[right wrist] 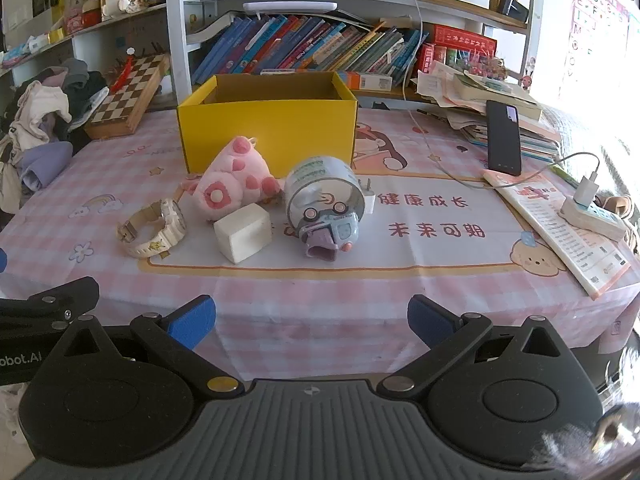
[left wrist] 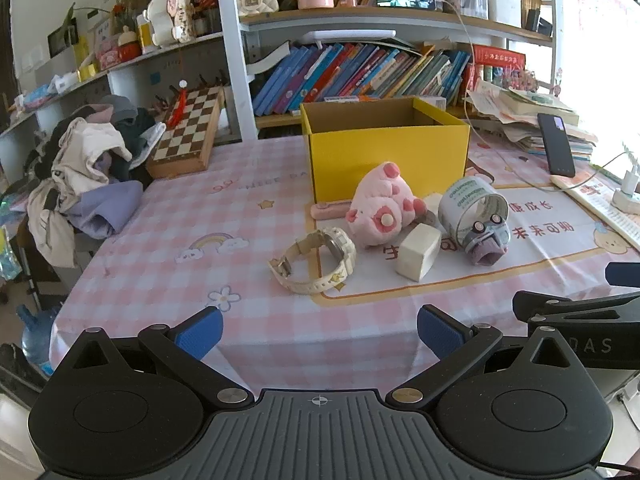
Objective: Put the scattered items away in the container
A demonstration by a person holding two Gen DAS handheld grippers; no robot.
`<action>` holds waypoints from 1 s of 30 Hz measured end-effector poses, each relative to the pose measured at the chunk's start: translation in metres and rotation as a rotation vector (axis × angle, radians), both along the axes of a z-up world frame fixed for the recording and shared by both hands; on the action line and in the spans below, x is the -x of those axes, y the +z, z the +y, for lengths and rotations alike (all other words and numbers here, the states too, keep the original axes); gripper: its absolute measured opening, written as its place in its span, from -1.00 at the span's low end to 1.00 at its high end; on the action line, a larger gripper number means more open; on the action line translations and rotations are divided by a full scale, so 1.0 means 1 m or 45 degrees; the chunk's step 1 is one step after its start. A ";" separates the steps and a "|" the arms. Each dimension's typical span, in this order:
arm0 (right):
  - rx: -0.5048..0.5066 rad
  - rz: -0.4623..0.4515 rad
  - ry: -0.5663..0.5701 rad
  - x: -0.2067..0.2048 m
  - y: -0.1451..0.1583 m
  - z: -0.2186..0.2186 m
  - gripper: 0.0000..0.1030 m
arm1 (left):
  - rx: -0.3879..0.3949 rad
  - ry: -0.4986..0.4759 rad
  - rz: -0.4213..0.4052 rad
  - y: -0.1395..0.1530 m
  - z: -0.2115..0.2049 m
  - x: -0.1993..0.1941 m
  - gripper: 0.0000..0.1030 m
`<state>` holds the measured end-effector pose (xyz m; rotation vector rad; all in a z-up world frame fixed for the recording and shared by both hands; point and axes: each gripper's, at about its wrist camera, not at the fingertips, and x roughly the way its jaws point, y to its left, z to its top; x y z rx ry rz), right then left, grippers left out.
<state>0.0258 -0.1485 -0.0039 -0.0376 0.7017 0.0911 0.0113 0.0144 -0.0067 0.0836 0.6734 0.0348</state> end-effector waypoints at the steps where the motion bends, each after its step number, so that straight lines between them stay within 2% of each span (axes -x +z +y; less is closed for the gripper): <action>1: 0.000 0.001 0.002 -0.001 0.000 0.001 1.00 | 0.000 0.001 0.002 0.000 0.001 0.000 1.00; 15: 0.009 0.002 0.019 -0.008 -0.002 0.013 1.00 | 0.018 0.015 0.024 -0.003 0.011 -0.006 1.00; 30: 0.026 0.026 -0.014 -0.015 -0.004 0.001 1.00 | 0.051 -0.026 0.039 -0.008 0.000 -0.015 1.00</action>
